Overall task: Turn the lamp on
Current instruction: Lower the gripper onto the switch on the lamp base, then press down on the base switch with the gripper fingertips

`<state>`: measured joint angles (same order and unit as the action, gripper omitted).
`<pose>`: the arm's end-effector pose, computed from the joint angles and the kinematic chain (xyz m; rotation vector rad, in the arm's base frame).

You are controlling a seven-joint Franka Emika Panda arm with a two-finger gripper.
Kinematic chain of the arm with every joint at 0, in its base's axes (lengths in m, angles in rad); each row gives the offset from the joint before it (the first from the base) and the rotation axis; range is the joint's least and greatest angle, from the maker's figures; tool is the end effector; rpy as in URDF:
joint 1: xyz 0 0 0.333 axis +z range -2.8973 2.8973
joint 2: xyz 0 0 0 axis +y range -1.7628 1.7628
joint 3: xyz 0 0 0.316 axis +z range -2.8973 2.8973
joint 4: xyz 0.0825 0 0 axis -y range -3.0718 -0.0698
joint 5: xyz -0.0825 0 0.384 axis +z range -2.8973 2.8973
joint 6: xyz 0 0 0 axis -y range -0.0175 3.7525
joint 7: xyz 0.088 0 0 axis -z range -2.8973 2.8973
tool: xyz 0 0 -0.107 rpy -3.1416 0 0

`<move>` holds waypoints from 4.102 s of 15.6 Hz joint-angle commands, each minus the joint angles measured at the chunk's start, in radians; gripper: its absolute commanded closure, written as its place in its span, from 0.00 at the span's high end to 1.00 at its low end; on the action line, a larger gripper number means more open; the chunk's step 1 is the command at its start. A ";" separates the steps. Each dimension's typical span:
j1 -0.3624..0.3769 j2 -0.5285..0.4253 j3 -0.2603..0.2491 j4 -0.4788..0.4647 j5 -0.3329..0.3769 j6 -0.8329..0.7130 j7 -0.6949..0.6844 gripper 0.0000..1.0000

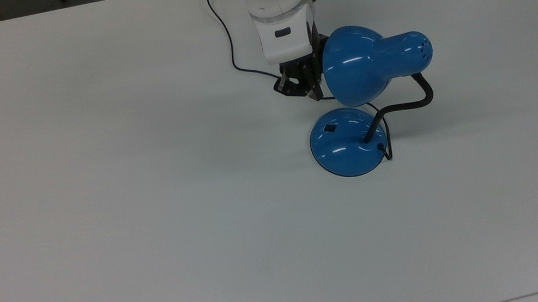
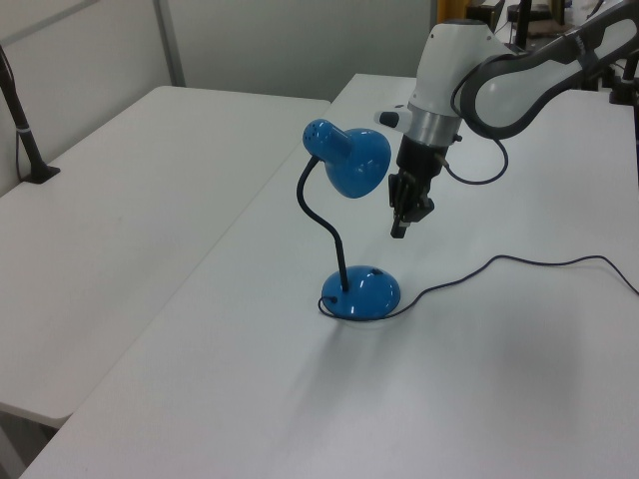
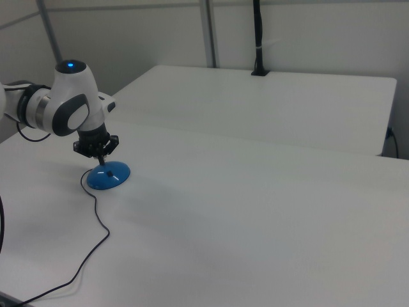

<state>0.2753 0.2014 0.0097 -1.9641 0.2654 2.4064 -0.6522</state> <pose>0.5941 0.1756 0.3966 -2.7474 -1.0987 -0.4057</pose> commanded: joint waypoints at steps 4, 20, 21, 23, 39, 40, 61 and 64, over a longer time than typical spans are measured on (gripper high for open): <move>-0.001 0.072 0.036 -0.015 0.026 0.137 -0.089 0.00; -0.002 0.144 0.053 0.001 0.021 0.260 -0.122 0.00; -0.001 0.150 0.055 0.001 0.021 0.285 -0.122 0.00; -0.007 0.153 0.072 0.001 0.021 0.300 -0.122 0.00; -0.019 0.136 0.076 -0.001 0.026 0.252 -0.099 0.00; -0.021 0.132 0.076 -0.001 0.026 0.240 -0.101 0.00; -0.033 0.181 0.095 0.014 0.011 0.247 -0.136 0.00; -0.041 0.181 0.099 0.014 0.012 0.247 -0.152 0.00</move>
<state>0.2528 0.3591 0.0856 -1.9605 0.2659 2.6731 -0.7635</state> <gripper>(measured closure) 0.991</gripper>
